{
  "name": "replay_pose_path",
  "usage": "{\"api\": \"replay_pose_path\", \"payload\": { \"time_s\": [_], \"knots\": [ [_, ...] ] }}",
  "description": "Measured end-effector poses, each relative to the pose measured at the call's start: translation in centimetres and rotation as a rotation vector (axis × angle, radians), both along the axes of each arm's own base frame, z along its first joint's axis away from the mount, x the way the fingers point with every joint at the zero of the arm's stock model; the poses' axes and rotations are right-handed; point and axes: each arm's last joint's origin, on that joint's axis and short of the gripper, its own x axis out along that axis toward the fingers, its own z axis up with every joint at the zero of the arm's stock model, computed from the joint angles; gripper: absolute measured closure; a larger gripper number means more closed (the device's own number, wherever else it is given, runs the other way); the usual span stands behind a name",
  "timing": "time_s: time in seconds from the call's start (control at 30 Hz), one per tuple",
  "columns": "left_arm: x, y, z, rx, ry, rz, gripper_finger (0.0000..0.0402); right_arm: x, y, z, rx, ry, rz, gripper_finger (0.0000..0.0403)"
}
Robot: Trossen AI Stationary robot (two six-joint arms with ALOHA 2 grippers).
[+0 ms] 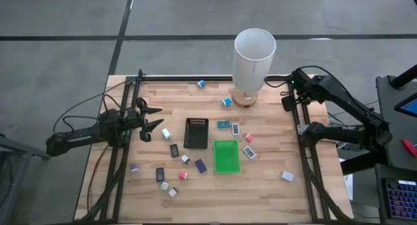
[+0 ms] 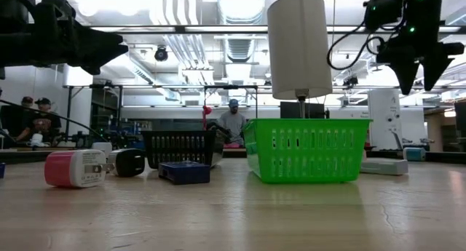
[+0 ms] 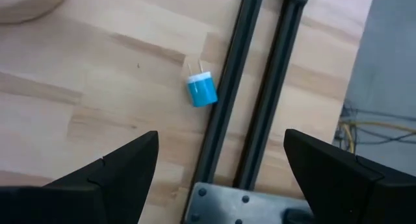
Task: Pick & Place Office items
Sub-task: Put the bottom right blue charger adapter into the green bin
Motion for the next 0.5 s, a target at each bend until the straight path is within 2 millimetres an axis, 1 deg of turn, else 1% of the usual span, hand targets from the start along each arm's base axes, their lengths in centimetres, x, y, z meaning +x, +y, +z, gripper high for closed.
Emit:
{"api": "replay_pose_path", "payload": {
  "time_s": [0.23,0.4,0.5],
  "knots": [
    [0.0,0.0,0.0,0.000,0.000,0.000,0.0176,-0.5,-1.0,-1.5,0.043,0.015,-0.089,0.0076],
    [0.0,0.0,0.0,0.000,0.000,0.000,0.0176,-1.1,-1.3,-3.4,0.085,-0.021,-0.180,0.0076],
    [0.0,0.0,0.0,0.000,0.000,0.000,0.0176,-1.0,-1.7,-4.5,0.061,-0.052,-0.195,0.0076]
  ]
}}
